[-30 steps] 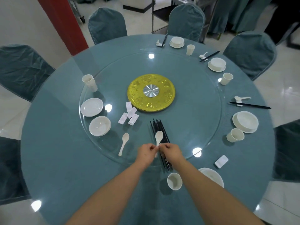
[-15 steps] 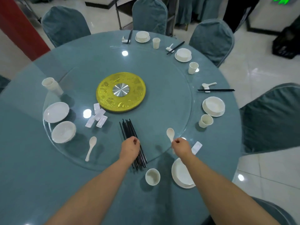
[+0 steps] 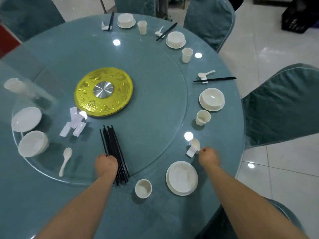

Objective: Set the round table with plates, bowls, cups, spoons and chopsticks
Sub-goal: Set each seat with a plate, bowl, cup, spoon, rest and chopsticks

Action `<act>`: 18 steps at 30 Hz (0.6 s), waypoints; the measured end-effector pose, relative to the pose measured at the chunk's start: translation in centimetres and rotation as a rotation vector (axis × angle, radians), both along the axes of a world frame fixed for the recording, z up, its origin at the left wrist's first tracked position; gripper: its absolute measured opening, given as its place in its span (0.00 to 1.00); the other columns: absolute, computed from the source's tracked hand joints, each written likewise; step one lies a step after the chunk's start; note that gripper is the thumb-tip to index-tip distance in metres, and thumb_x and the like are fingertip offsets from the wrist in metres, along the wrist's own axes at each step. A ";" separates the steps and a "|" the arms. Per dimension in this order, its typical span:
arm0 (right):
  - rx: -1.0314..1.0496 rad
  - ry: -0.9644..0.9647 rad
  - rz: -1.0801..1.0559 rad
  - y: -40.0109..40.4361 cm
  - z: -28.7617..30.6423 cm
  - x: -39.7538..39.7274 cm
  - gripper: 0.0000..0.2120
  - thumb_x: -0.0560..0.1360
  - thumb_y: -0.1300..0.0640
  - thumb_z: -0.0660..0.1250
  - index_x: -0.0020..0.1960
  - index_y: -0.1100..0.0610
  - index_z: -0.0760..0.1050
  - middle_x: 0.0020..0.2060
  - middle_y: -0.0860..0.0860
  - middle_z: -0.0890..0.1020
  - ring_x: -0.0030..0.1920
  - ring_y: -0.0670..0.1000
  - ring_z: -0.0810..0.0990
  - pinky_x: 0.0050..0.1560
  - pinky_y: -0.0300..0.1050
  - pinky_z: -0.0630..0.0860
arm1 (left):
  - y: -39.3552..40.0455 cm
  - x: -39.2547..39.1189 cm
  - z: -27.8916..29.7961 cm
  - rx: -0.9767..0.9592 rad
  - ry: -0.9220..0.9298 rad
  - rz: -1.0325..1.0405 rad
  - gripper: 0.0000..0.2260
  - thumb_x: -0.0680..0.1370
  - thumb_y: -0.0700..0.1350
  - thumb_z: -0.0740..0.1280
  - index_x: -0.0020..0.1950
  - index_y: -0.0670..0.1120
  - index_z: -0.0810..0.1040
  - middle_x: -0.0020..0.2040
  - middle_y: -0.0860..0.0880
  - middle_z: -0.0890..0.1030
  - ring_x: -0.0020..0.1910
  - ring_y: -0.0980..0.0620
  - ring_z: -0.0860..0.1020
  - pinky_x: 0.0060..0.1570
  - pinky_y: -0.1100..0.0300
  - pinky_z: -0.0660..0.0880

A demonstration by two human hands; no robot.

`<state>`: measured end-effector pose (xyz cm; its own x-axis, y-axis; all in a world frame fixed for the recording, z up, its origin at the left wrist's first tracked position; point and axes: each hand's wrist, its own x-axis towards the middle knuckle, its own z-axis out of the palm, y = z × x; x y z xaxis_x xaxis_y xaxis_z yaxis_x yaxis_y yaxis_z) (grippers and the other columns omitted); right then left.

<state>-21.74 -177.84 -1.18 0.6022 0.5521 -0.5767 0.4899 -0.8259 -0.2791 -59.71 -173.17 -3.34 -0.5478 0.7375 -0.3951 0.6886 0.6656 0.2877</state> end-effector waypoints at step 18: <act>0.006 -0.162 0.133 0.5 -2.3 1.8 0.12 0.79 0.52 0.59 0.55 0.52 0.80 0.54 0.57 0.80 0.57 0.60 0.76 0.58 0.51 0.73 | 0.8 -0.2 -0.2 0.045 0.054 -0.005 0.09 0.78 0.40 0.66 0.53 0.34 0.79 0.50 0.33 0.81 0.52 0.34 0.79 0.52 0.48 0.75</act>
<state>-19.91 -177.30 -3.47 0.6082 0.6365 -0.4744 0.6337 -0.7492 -0.1927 -59.93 -172.39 -3.50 -0.5638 0.7564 -0.3316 0.7070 0.6495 0.2797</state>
